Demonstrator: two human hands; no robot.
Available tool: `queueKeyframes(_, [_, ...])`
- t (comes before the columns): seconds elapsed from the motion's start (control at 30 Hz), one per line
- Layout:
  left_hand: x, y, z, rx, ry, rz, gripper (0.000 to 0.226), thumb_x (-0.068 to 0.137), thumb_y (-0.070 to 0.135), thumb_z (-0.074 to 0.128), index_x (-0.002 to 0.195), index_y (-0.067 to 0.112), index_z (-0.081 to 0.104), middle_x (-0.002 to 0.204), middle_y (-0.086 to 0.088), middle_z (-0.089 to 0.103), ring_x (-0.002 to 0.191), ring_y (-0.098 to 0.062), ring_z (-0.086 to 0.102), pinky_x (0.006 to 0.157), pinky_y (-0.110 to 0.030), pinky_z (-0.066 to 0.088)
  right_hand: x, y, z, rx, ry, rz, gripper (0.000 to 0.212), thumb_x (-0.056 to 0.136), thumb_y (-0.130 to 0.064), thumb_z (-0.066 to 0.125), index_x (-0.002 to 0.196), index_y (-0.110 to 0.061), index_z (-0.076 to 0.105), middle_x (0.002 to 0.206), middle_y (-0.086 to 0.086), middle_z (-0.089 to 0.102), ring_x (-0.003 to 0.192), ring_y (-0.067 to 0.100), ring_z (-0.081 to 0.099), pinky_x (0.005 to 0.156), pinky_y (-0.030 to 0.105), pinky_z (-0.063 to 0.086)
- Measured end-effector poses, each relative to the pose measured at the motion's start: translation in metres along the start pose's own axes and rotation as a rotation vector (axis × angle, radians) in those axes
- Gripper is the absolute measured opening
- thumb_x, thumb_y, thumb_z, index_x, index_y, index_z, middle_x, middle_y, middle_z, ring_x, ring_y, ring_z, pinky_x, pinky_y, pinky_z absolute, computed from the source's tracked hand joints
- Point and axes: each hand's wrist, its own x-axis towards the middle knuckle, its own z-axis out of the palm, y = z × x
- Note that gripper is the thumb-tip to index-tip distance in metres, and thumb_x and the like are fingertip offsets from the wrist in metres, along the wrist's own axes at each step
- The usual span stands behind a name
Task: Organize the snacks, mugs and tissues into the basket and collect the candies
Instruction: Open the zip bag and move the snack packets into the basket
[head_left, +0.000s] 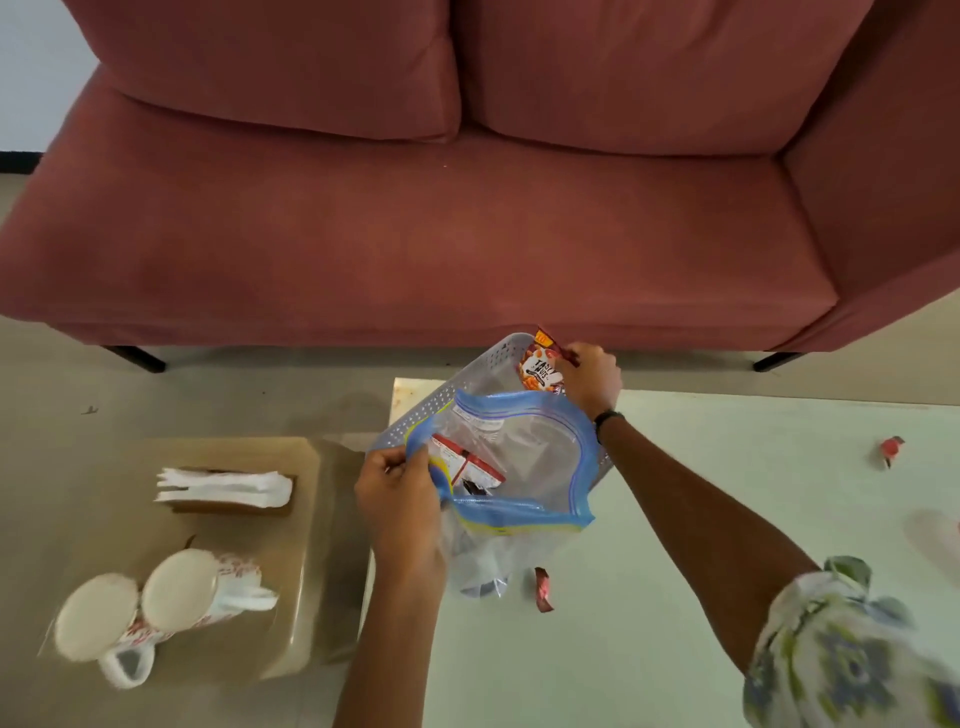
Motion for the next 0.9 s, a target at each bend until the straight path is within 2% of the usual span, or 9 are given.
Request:
queueKeyframes(0.1, [0.000,-0.004,0.001,-0.028,-0.030,0.013,0.017,0.088,0.006,0.054,0.072,0.004,0.048,0.031,0.006,0.047,0.031,-0.004,0.036,0.045,-0.024,0.031,0.016,0.009,0.021,-0.069,-0.041,0.010,0.022,0.086,-0.031,0.063,0.100,-0.016,0.070,0.099,0.015,0.071,0.094,0.036,0.064,0.071,0.035,0.047])
queueKeyframes(0.2, [-0.004,-0.006,0.000,-0.038,-0.045,0.030,0.021,0.090,0.007,0.053,0.070,0.002,0.047,0.030,0.004,0.045,0.029,-0.004,0.035,0.037,-0.015,0.031,0.028,0.011,0.032,-0.082,-0.066,0.005,0.022,0.086,-0.031,0.062,0.102,-0.017,0.069,0.101,0.016,0.070,0.097,0.036,0.063,0.072,0.035,0.047])
queueKeyframes(0.37, [-0.006,-0.015,-0.003,-0.012,-0.005,0.019,0.020,0.089,0.006,0.055,0.070,0.006,0.048,0.031,0.007,0.049,0.029,-0.002,0.039,0.035,-0.013,0.033,0.041,0.009,0.036,-0.023,-0.076,0.012,0.020,0.086,-0.022,0.059,0.101,-0.014,0.069,0.102,0.017,0.070,0.098,0.037,0.062,0.072,0.034,0.045])
queueKeyframes(0.5, [-0.007,-0.018,-0.004,-0.017,0.013,-0.014,0.019,0.089,0.006,0.055,0.071,0.008,0.050,0.033,0.009,0.053,0.031,0.000,0.044,0.034,-0.011,0.035,0.040,0.016,0.032,-0.038,-0.131,0.029,0.026,0.080,-0.017,0.063,0.106,-0.015,0.066,0.106,0.013,0.070,0.101,0.032,0.063,0.080,0.035,0.049])
queueKeyframes(0.63, [-0.010,-0.018,-0.001,0.008,-0.014,0.016,0.018,0.090,0.007,0.054,0.072,0.005,0.049,0.033,0.007,0.053,0.030,-0.001,0.044,0.039,-0.017,0.038,0.035,0.018,0.035,-0.198,-0.001,-0.012,0.031,0.082,-0.006,0.054,0.110,-0.016,0.062,0.105,0.015,0.068,0.098,0.035,0.062,0.072,0.036,0.047])
queueKeyframes(0.7, [-0.010,-0.020,-0.001,0.013,-0.024,0.018,0.017,0.090,0.007,0.054,0.074,0.002,0.049,0.032,0.005,0.052,0.029,-0.002,0.042,0.036,-0.015,0.037,0.036,0.019,0.034,-0.225,0.070,-0.050,0.035,0.083,-0.001,0.051,0.113,-0.015,0.061,0.106,0.013,0.067,0.103,0.033,0.058,0.072,0.035,0.046])
queueKeyframes(0.8, [-0.010,-0.021,-0.002,0.020,-0.031,0.024,0.017,0.090,0.006,0.053,0.074,0.000,0.047,0.031,0.003,0.050,0.027,-0.004,0.038,0.032,-0.011,0.030,0.034,0.018,0.024,-0.174,0.065,-0.077,0.035,0.081,-0.002,0.053,0.111,-0.018,0.061,0.109,0.007,0.067,0.105,0.030,0.056,0.071,0.034,0.045])
queueKeyframes(0.9, [-0.018,-0.016,-0.002,0.032,-0.047,0.040,0.020,0.089,0.004,0.052,0.071,0.002,0.045,0.029,0.003,0.046,0.026,-0.005,0.034,0.031,-0.011,0.028,0.014,0.010,-0.003,-0.046,0.039,-0.082,0.028,0.080,-0.011,0.061,0.108,-0.020,0.062,0.107,0.003,0.068,0.098,0.026,0.061,0.071,0.031,0.046])
